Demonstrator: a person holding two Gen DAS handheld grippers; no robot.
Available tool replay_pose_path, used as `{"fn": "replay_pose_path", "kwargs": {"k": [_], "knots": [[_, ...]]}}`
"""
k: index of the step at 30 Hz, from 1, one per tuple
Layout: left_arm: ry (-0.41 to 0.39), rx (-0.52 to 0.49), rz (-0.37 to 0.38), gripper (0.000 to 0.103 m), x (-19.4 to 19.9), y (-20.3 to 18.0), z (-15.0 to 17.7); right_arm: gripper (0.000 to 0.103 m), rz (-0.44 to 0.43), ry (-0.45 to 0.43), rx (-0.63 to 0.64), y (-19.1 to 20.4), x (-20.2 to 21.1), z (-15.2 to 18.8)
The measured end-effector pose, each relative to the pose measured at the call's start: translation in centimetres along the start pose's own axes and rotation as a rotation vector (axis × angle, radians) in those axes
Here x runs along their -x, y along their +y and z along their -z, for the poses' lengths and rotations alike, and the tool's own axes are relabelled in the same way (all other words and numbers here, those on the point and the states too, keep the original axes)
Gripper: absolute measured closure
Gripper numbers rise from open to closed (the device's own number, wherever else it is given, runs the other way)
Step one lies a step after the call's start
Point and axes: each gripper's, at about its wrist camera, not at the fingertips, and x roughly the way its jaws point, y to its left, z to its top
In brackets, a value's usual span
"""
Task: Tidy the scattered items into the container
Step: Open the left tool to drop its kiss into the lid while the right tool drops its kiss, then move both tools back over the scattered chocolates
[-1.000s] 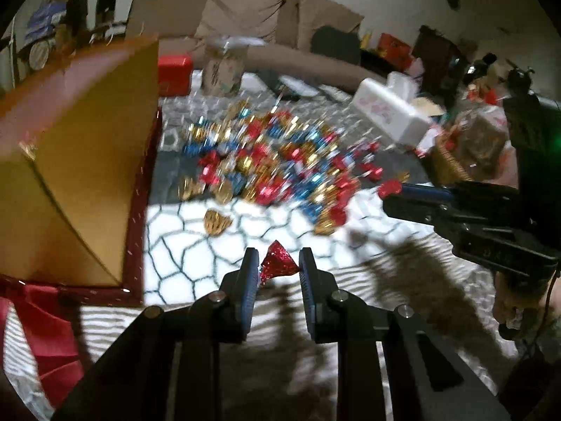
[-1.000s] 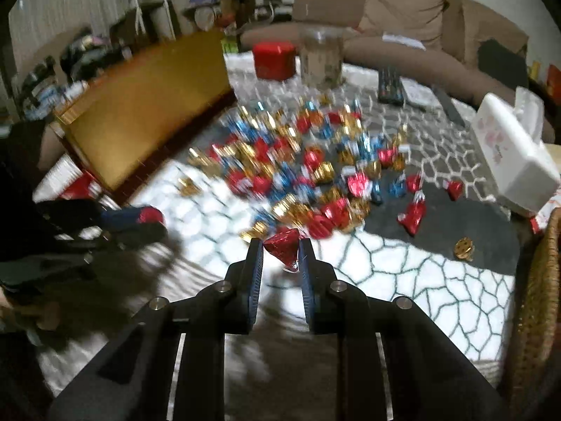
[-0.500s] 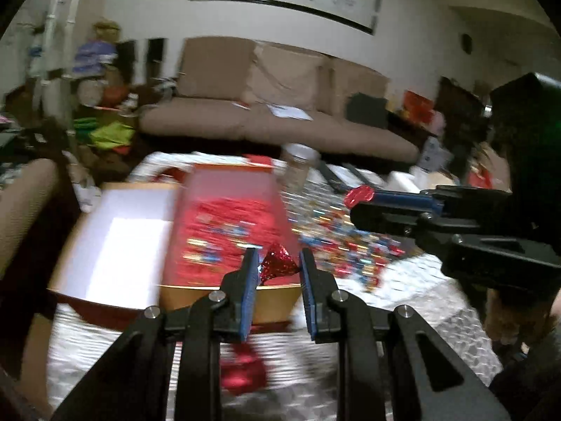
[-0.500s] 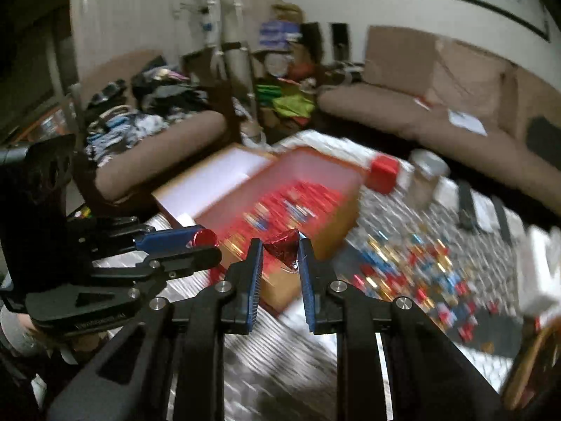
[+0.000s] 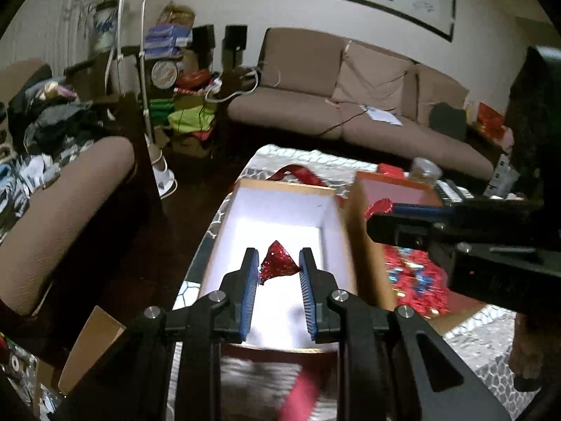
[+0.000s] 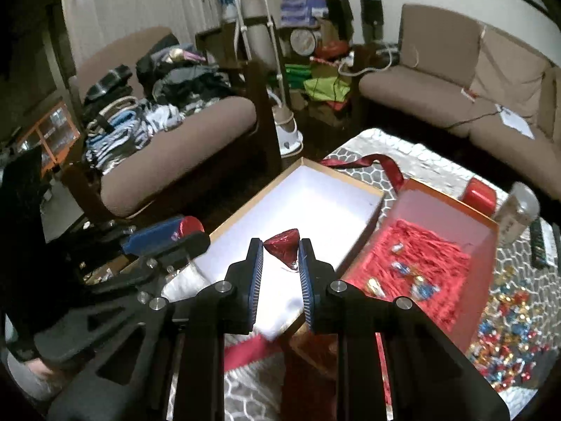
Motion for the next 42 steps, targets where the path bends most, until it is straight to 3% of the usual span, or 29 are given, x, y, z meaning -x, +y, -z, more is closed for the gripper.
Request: {"fn": "replay_pose_path", "kwargs": {"k": [4,7,11,14,17,20,23,28,33,42], "knots": [[0.061,0.020,0.003,0.080,-4.0,1.4,0.3,0.084,0.038,0.105,-0.014,-0.5,-4.9,-2.1],[0.130,0.034,0.014,0.080,-7.1,1.9,0.9,0.084,0.087,0.230,-0.015,-0.9,-9.1,-3.1],[0.214,0.061,0.026,0.079,-9.9,2.3,2.0,0.084,0.136,0.383,-0.017,-1.6,-13.4,-2.7],[0.227,0.090,0.041,0.077,-10.1,2.8,2.5,0.083,0.145,0.431,-0.029,-2.3,-15.0,-1.9],[0.229,0.085,0.062,0.074,-9.8,2.9,2.6,0.080,0.116,0.418,-0.055,-2.9,-15.0,-1.5],[0.220,0.080,0.056,0.064,-9.1,2.9,2.2,0.079,0.094,0.391,-0.066,-2.9,-14.3,-1.7],[0.138,0.122,0.086,0.058,-6.4,3.7,0.8,0.078,0.085,0.349,-0.069,-2.8,-12.5,-2.0],[-0.012,0.123,0.095,0.043,0.5,3.6,-0.5,0.078,0.049,0.187,-0.051,-3.3,-4.7,-2.0],[-0.037,0.011,-0.003,0.042,3.8,-0.7,-0.6,0.077,0.038,0.097,-0.050,-4.8,1.6,-0.3],[-0.051,-0.068,-0.039,0.042,7.7,-6.0,-0.4,0.077,0.031,0.024,-0.017,-3.3,8.0,1.8]]}}
